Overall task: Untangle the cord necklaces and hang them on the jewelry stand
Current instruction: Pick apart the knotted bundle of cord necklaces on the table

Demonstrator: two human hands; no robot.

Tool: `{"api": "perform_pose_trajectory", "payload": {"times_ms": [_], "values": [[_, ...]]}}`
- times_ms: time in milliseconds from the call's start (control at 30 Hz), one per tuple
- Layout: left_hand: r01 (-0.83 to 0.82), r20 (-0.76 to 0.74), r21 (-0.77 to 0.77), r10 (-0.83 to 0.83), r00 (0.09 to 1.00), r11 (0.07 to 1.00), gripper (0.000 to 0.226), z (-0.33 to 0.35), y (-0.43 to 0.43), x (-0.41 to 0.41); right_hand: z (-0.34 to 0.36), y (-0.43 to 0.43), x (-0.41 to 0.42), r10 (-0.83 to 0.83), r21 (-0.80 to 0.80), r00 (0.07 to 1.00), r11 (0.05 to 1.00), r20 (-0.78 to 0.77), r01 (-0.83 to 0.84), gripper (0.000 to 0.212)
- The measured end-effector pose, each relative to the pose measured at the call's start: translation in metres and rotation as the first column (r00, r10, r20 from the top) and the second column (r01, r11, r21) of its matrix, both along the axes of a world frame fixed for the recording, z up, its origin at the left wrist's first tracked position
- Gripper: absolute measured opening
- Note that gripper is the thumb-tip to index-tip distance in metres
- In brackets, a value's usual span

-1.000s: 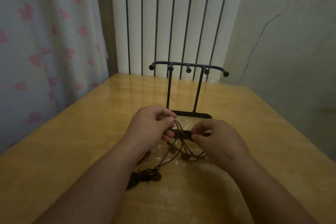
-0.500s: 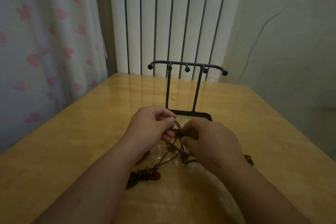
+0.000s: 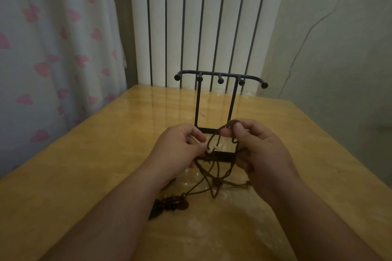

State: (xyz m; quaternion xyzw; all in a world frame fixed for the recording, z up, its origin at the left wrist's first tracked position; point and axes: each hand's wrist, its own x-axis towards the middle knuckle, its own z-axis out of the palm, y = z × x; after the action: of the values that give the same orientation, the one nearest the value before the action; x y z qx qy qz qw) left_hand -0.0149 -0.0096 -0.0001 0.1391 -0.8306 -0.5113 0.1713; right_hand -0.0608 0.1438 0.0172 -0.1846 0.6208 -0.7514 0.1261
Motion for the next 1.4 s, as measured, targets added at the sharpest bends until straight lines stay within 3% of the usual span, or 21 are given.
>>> {"api": "perform_pose_trajectory", "payload": {"times_ms": [133,267,500,767,1033,1400], "values": [[0.018,0.010,0.008,-0.019,1.000,1.000,0.011,0.001,-0.003,0.001,0.002,0.002,-0.001,-0.095,-0.109,0.995,0.989,0.004,0.095,0.018],[0.048,0.022,-0.001,-0.048,0.999,0.999,0.014,0.002,-0.003,0.004,-0.002,0.005,-0.009,-0.218,-0.078,0.976,0.973,-0.022,0.216,0.017],[0.112,-0.082,0.007,-0.111,0.990,0.994,0.022,0.003,-0.002,0.006,-0.006,0.007,-0.017,-0.303,0.001,0.950,0.953,-0.078,0.304,0.016],[0.234,-0.273,0.085,-0.203,0.940,0.969,0.034,0.006,-0.004,0.012,-0.011,0.005,-0.020,-0.307,0.056,0.931,0.945,-0.195,0.323,0.011],[0.260,-0.289,0.076,-0.228,0.930,0.963,0.036,0.008,-0.004,0.014,-0.015,0.008,-0.024,-0.328,0.173,0.872,0.896,-0.364,0.409,0.008],[0.223,-0.367,0.078,-0.179,0.913,0.972,0.034,0.004,-0.009,0.010,-0.013,0.007,-0.024,-0.272,0.136,0.945,0.945,-0.180,0.298,0.010]]}}
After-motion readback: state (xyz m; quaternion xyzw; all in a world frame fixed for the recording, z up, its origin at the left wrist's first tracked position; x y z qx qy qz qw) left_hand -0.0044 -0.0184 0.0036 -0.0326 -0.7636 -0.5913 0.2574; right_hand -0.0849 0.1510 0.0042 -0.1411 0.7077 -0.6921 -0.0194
